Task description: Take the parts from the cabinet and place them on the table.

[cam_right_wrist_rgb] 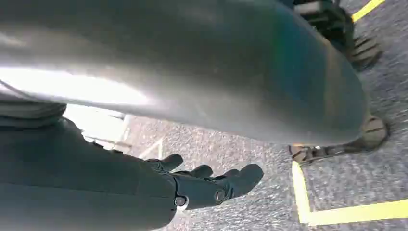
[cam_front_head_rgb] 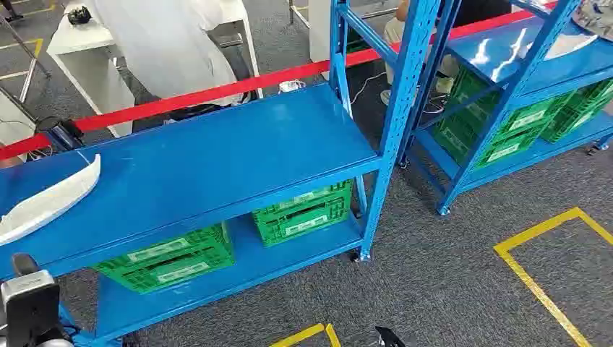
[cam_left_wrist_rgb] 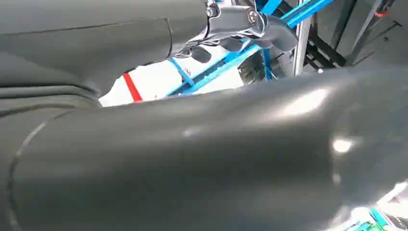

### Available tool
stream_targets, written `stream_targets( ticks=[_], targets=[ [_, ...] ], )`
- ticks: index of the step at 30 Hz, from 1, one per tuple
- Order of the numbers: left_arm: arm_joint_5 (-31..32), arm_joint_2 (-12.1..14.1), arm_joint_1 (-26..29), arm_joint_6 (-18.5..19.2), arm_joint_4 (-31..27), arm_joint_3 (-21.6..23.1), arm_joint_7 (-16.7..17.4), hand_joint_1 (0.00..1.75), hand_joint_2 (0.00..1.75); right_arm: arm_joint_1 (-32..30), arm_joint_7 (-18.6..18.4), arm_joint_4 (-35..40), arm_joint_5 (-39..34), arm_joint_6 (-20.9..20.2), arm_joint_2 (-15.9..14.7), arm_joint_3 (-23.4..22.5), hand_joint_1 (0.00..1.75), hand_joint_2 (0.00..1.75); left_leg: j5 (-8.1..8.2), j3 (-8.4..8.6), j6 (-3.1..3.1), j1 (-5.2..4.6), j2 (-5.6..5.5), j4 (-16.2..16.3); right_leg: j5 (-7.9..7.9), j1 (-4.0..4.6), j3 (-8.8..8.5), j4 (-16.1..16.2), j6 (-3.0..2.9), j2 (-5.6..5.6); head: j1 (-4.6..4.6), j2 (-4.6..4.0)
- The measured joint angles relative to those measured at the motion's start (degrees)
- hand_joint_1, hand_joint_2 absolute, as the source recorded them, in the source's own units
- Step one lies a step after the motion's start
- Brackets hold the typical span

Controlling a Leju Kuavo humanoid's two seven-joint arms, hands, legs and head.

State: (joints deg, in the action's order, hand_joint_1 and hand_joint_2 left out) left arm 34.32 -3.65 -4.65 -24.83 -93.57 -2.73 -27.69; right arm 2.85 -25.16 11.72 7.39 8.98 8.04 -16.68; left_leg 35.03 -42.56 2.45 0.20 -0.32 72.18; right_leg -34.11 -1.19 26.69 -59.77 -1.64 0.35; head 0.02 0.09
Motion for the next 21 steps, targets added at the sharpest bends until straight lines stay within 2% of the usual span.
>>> stream_targets(
  ticks=[1, 2, 3, 4, 5, 6, 7, 8, 9, 10, 11, 12, 13, 14, 15, 17, 18, 19, 21],
  targets=[
    [0.0, 0.0, 0.1, 0.0, 0.0, 0.0, 0.0, 0.0, 0.0, 0.0, 0.0, 0.0, 0.0, 0.2, 0.0, 0.0, 0.0, 0.0, -2.79, 0.32, -0.25, -0.03, 0.0, -3.8, -0.83, -0.04, -1.11, 0.1, 0.14, 0.07, -0.04, 0.0],
    [0.0, 0.0, 0.1, 0.0, -0.1, -0.1, -0.1, 0.0, 0.0, 0.1, 0.0, 0.0, 0.0, 0.4, 0.0, 0.0, 0.0, 0.0, -7.53, 0.68, -0.59, -0.04, 0.02, -8.0, -1.63, -0.07, -2.07, 0.3, 0.3, 0.02, -0.02, 0.0],
    [0.1, 0.0, 0.3, 0.0, 0.0, -0.1, -0.1, 0.0, 0.0, 0.0, 0.0, 0.0, 0.0, 0.4, 0.0, 0.0, 0.0, 0.0, -14.66, 0.6, -1.05, -0.16, 0.13, -11.9, -2.19, -0.07, -2.42, 0.4, 0.47, 0.0, -0.11, 0.0],
    [0.1, 0.0, 0.6, 0.0, 0.0, -0.3, -0.1, 0.0, 0.0, 0.0, 0.5, -0.1, 0.1, 0.3, 0.0, 0.0, 0.0, 0.0, -14.5, 0.48, -0.99, -0.54, 0.11, -11.6, -2.75, 0.01, -3.05, 0.4, 0.85, 0.47, -0.18, 0.0],
    [0.2, 0.0, 0.9, 0.1, -0.1, -0.4, -0.2, 0.0, 0.0, 0.2, 0.9, 0.0, 0.3, 0.1, 0.0, 0.0, 0.0, 0.0, -14.47, 1.16, -1.32, -0.74, 0.01, -11.4, -3.35, 0.09, -3.17, 0.8, 1.41, 0.47, -0.06, 0.0],
    [0.3, 0.0, 0.9, 0.1, -0.3, -0.5, -0.3, 0.0, 0.0, 0.2, 0.8, 0.0, 0.4, -0.1, 0.0, 0.0, 0.0, 0.0, -13.86, 1.17, -1.63, -0.88, -0.11, -11.3, -3.57, -0.16, -3.66, 1.6, 1.76, 0.41, -0.18, 0.0],
    [0.5, 0.0, 0.8, 0.1, -0.4, -0.5, -0.5, 0.0, 0.0, 0.4, 0.8, 0.0, 0.5, -0.5, 0.0, 0.0, 0.0, 0.0, -13.49, 1.47, -2.05, -0.93, -0.2, -11.5, -3.76, 0.05, -4.39, 2.6, 2.1, 0.35, -0.11, 0.0],
    [0.7, 0.0, 1.0, 0.0, -0.7, -0.5, -0.6, 0.0, 0.0, 0.4, 0.4, 0.0, 0.8, -0.7, 0.0, 0.0, 0.0, 0.0, -13.24, 2.55, -2.38, -0.31, -0.22, -12.6, -4.21, -0.21, -5.34, 2.9, 2.34, 0.28, -0.09, 0.0],
    [0.9, 0.0, 1.1, 0.0, -0.8, -0.6, -0.8, 0.0, 0.0, 0.5, 0.2, 0.0, 1.0, -0.8, 0.0, 0.0, 0.0, 0.0, -12.73, 3.45, -2.86, -0.45, -0.23, -13.0, -4.48, -0.1, -4.76, 1.2, 2.43, 0.0, 0.02, 0.0],
    [0.9, 0.0, 1.1, 0.0, -0.8, -0.7, -0.8, 0.0, 0.0, 0.6, 0.2, 0.0, 1.1, -0.8, 0.0, 0.1, 0.0, 0.0, -12.37, 4.06, -3.32, -0.48, -0.21, -13.3, -5.8, 0.0, -2.32, -2.6, 2.38, -0.04, 0.07, 0.0],
    [1.2, 0.0, 1.3, 0.0, -0.7, -0.7, -0.9, 0.0, 0.0, 0.6, 0.4, 0.0, 1.2, -0.8, 0.0, 0.2, 0.0, 0.0, -11.8, 4.59, -3.52, -0.52, -0.35, -13.4, -7.48, 0.06, 1.46, -8.0, 2.34, -0.03, 0.09, 0.0],
    [1.2, 0.0, 1.5, 0.0, -0.7, -0.7, -1.0, 0.0, 0.0, 0.6, 0.4, 0.0, 1.3, -0.8, 0.0, 0.2, 0.0, 0.0, -11.26, 5.06, -3.63, -0.57, -0.56, -13.4, -8.47, 0.2, 4.93, -12.6, 2.35, -0.03, 0.24, 0.0],
    [1.4, 0.0, 1.7, 0.2, -0.7, -0.7, -0.9, 0.0, 0.0, 0.4, 0.4, 0.0, 1.4, -0.7, 0.0, 0.2, 0.0, 0.0, -10.7, 5.65, -3.68, -0.66, -0.96, -13.3, -8.27, 0.25, 7.97, -15.7, 2.35, -0.03, 0.24, 0.0],
    [1.4, 0.0, 1.7, 0.4, -0.5, -0.7, -0.9, 0.0, 0.0, 0.2, 0.2, 0.0, 1.4, -0.7, 0.0, 0.2, 0.0, 0.0, -10.13, 6.32, -3.69, -0.7, -1.46, -13.3, -6.36, 0.26, 9.71, -15.9, 2.37, -0.03, 0.22, 0.0],
    [1.6, 0.0, 1.7, 0.5, -0.4, -0.7, -0.7, 0.0, 0.0, 0.2, 0.0, 0.0, 1.6, -0.7, 0.0, 0.2, 0.0, 0.0, -9.54, 7.09, -3.56, -0.71, -2.14, -13.1, -2.94, 0.25, 10.11, -13.6, 2.38, -0.01, 0.28, 0.0],
    [1.7, 0.0, 1.7, 0.8, -0.3, -0.7, -0.5, 0.0, 0.0, 0.2, 0.0, 0.0, 1.7, -0.7, 0.0, 0.2, 0.0, 0.0, -8.29, 8.56, -3.25, -0.65, -3.14, -12.7, 4.74, 0.16, 8.67, -5.2, 2.23, 0.76, 0.35, 0.0],
    [1.8, 0.0, 1.7, 0.9, -0.2, -0.7, -0.5, 0.0, 0.0, 0.1, 0.1, 0.0, 1.7, -0.7, 0.0, 0.2, 0.0, 0.0, -7.67, 8.38, -2.98, -0.52, -3.59, -12.6, 5.93, 0.12, 7.96, -3.0, 1.96, 2.34, 0.31, 0.0],
    [1.8, 0.0, 1.5, 0.9, 0.0, -0.7, -0.5, 0.0, 0.0, 0.1, 0.4, -0.1, 1.7, -0.7, 0.0, 0.2, 0.0, 0.0, -7.29, 8.69, -2.47, -0.87, -4.24, -12.0, 5.35, 0.06, 7.66, -1.5, 1.87, 3.34, 0.0, 0.0],
    [1.9, 0.0, 1.7, 1.0, 0.0, -0.7, -0.4, 0.0, 0.0, 0.4, 1.6, -0.1, 1.7, -0.7, 0.0, 0.2, 0.0, 0.0, -7.56, 8.42, -1.78, -0.41, -5.19, -12.5, 4.79, 0.4, 7.21, -1.1, 1.29, 2.6, 0.02, 0.0]
  ],
)
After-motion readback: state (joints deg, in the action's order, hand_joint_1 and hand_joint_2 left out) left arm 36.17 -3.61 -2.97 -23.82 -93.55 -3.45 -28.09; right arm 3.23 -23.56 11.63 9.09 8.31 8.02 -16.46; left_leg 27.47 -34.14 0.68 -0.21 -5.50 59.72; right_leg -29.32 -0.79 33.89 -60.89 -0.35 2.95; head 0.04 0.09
